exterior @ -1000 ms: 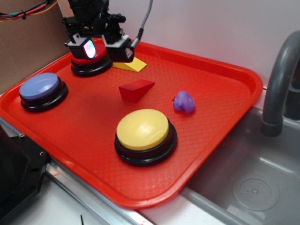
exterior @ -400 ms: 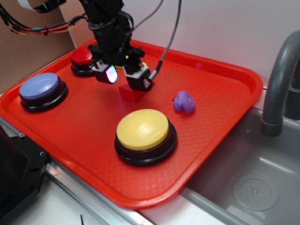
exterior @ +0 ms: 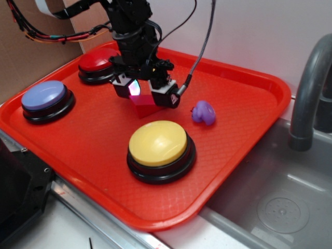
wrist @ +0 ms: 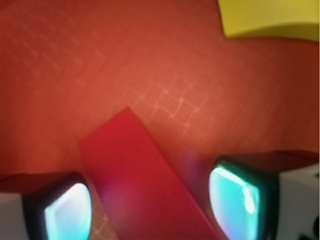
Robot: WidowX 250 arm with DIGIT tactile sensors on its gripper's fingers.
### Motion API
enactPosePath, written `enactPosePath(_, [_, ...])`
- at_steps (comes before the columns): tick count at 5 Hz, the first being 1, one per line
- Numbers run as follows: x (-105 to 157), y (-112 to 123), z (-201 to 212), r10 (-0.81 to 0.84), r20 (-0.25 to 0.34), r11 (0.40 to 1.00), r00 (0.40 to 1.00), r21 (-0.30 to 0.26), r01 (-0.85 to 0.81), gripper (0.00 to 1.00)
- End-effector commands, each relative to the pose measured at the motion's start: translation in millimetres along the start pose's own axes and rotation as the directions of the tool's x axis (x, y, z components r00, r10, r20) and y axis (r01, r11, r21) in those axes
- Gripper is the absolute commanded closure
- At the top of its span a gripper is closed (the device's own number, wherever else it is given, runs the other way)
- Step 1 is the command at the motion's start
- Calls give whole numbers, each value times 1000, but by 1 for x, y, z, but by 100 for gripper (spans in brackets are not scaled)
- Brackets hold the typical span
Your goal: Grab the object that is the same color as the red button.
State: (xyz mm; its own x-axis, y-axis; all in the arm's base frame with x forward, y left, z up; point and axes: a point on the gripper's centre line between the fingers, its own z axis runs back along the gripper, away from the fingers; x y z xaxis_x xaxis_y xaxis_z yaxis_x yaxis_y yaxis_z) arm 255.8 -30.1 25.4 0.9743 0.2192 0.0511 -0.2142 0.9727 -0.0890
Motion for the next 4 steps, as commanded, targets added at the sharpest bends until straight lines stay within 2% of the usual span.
enactPosePath(1, [-1,-2,12,-306,62,952,950,21,305,0])
enactPosePath(2, [-7,6,22,-367,55,929,928,61,364,0])
enactPosePath(3, [-12,11,18,-376,60,926,924,35,375,0])
enactPosePath(4, [-11,9,16,-404,53,915,913,37,402,0])
